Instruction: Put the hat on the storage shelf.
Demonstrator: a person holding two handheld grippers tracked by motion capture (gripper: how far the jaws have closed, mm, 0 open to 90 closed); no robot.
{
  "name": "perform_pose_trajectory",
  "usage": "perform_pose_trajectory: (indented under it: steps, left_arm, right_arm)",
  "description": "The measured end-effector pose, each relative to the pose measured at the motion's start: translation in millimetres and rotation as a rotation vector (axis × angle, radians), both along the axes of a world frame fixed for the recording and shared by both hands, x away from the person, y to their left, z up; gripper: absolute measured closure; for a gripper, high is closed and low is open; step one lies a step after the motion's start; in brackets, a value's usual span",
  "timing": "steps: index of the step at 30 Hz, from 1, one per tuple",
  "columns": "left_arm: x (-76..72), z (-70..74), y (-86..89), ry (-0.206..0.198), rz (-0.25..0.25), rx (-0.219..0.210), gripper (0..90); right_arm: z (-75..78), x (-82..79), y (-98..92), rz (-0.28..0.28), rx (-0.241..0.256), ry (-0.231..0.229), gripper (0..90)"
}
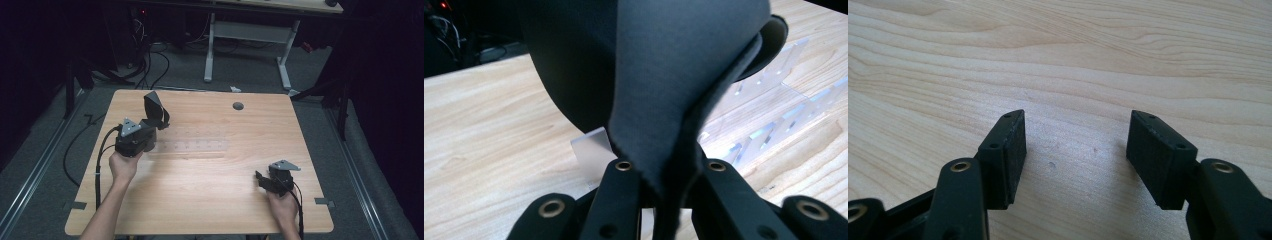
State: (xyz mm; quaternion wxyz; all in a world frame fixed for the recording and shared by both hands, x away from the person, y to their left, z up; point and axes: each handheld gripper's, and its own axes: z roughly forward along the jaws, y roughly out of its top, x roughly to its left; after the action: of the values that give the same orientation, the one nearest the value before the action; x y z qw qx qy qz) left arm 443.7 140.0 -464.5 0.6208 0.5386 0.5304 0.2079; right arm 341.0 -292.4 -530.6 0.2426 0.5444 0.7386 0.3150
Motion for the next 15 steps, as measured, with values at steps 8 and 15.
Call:
perform_pose_trajectory:
  steps: [8,15]
  left_arm:
    - [-7.7,-6.9,2.5,0.016,-0.016,0.023,84.6]
    - [-8.7,-9.6,7.0,0.039,-0.001,0.018,83.0]
  right_arm:
    - [0.0,0.0,0.0,-0.001,0.0,0.0,41.1]
    - [0.0,0.0,0.0,0.0,0.0,0.0,41.1]
